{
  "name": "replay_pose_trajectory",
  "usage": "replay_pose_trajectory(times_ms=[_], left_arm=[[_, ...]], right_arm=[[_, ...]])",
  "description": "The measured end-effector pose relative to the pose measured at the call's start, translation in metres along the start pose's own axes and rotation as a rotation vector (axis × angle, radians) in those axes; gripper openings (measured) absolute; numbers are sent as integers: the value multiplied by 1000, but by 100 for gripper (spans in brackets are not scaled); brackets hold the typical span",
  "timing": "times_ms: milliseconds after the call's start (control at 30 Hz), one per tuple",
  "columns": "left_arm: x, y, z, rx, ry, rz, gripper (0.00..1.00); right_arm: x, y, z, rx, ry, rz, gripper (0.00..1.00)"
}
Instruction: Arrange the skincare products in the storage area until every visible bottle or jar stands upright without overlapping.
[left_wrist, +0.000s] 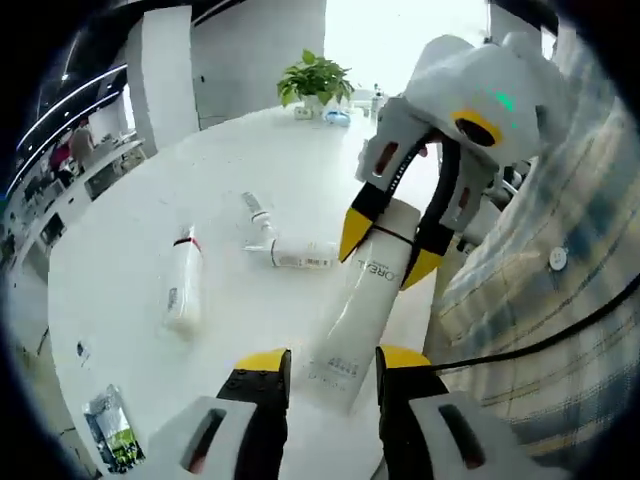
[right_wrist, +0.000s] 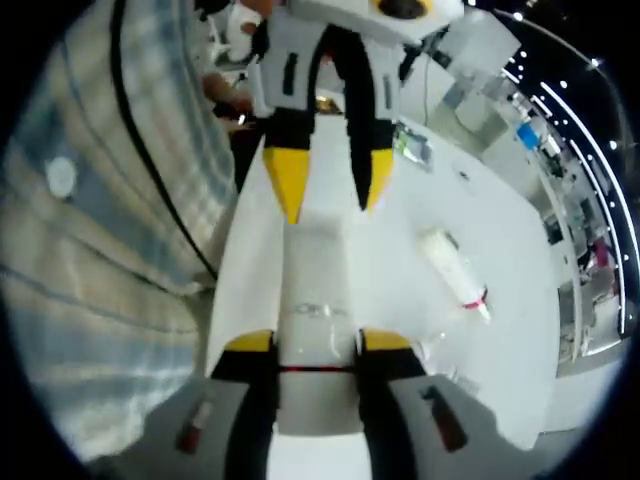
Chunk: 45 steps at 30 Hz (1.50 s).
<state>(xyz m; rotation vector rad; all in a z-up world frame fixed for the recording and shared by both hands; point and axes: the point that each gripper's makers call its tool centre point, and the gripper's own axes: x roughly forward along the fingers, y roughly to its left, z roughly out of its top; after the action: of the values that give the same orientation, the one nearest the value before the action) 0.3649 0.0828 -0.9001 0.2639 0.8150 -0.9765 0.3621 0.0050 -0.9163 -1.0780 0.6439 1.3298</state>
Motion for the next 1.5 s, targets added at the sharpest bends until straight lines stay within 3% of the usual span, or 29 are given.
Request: replay_pose_trajectory(times_ms=[100, 333, 500, 567, 700, 833, 933, 1067, 1267, 1500], left_arm=[[-7, 13, 0, -84, -51, 36, 40], [-8, 17, 1, -296, -135, 14, 42], [3, 5, -2, -434, -130, -43, 42], [9, -2, -2, -534, -139, -76, 43], [14, -5, 4, -692, -197, -98, 43], [19, -10, 12, -880, -251, -172, 45], [22, -11, 14, -917, -258, -194, 45], [27, -14, 21, -897, -250, -202, 47], [27, 1, 42, -1013, -353, -200, 47], [24, 23, 61, -1227, -499, -226, 46]], right_arm=[[-2, -3, -4, 27, -10, -8, 29], [-11, -16, -12, 166, -51, -38, 28], [-15, -24, -17, 214, -65, -50, 28], [-15, -27, -20, 226, -65, -61, 28], [-17, -32, -22, 242, -73, -73, 28], [-22, -40, -20, 269, -96, -87, 28], [-25, -45, -17, 279, -112, -104, 28], [-28, -48, -10, 299, -138, -108, 28], [-32, -53, -1, 321, -170, -120, 28], [-32, -63, 10, 365, -217, -126, 28]])
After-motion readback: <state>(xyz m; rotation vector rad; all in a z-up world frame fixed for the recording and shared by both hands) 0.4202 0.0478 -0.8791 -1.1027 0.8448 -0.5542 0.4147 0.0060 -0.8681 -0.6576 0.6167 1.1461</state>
